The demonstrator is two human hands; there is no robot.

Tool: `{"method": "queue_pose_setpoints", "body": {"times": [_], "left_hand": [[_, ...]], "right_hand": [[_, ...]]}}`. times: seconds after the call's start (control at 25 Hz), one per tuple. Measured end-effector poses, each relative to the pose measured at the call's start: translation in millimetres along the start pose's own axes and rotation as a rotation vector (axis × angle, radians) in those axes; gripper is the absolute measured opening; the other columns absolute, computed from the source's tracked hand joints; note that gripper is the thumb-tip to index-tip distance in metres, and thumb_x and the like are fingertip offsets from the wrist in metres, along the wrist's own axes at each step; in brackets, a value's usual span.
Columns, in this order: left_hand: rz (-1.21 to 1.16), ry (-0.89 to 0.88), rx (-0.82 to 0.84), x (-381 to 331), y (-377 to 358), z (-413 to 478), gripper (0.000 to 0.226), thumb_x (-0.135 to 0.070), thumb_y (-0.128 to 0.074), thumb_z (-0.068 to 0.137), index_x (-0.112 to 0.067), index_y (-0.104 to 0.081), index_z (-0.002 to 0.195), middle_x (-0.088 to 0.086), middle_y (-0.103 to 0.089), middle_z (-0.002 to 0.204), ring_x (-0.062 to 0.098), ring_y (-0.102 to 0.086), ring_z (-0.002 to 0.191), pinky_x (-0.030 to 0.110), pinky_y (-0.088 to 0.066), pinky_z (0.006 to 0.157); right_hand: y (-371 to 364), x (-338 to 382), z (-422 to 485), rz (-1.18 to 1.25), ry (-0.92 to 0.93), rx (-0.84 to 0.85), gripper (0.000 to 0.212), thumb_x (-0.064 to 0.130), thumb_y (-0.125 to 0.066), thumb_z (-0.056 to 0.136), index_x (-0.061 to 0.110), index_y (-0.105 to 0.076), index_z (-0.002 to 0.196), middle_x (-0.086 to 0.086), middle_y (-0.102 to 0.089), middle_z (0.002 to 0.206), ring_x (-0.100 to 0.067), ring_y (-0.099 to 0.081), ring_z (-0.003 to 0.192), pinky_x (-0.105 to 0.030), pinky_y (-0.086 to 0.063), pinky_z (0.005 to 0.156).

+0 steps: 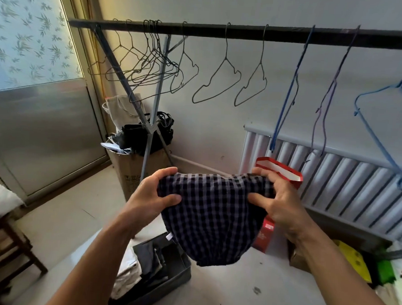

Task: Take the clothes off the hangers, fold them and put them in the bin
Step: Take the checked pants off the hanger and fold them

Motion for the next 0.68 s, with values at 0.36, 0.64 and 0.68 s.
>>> {"method": "queue_pose_setpoints", "body": {"times": [0.36,0.64,0.68], "left_hand": [[0.712,-0.274,-0.058,-1,72,1,0.013,-0.024,-0.064,0.091,-0.018,-0.065,0.08,-0.002,-0.052,0.082,0.007,-0.047,0.075,0.022,-0.033,0.068],[-0.435,0.266,-0.124,34,88,-11,0.036,-0.036,-0.054,0.095,-0.003,-0.068,0.096,0.013,-0.074,0.095,0.019,-0.072,0.082,0.021,-0.056,0.062],[-0.464,0.319,-0.14,38,88,-12,0.039,-0.038,-0.052,0.096,-0.002,-0.067,0.094,0.011,-0.075,0.088,0.016,-0.073,0.075,0.021,-0.056,0.059]], "right_hand": [[-53,20,8,-0.602,0.193,-0.045,0.004,0.025,-0.059,0.094,0.024,-0.062,0.096,0.004,-0.06,0.097,-0.013,-0.058,0.093,-0.022,-0.045,0.075],[-96,24,6,0.278,-0.195,0.007,0.025,0.036,-0.05,0.097,0.017,-0.065,0.1,-0.001,-0.073,0.101,-0.018,-0.069,0.096,-0.03,-0.051,0.08],[-103,21,8,0.322,-0.23,-0.013,0.027,0.037,-0.047,0.098,0.016,-0.064,0.101,-0.002,-0.072,0.103,-0.019,-0.068,0.096,-0.032,-0.051,0.081]]}}
Point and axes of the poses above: each hand's wrist, its own z-axis towards the middle knuckle, its own y-axis out of the back of the hand, x = y × z, the point moved 4 cm from there along z, towards the middle knuckle
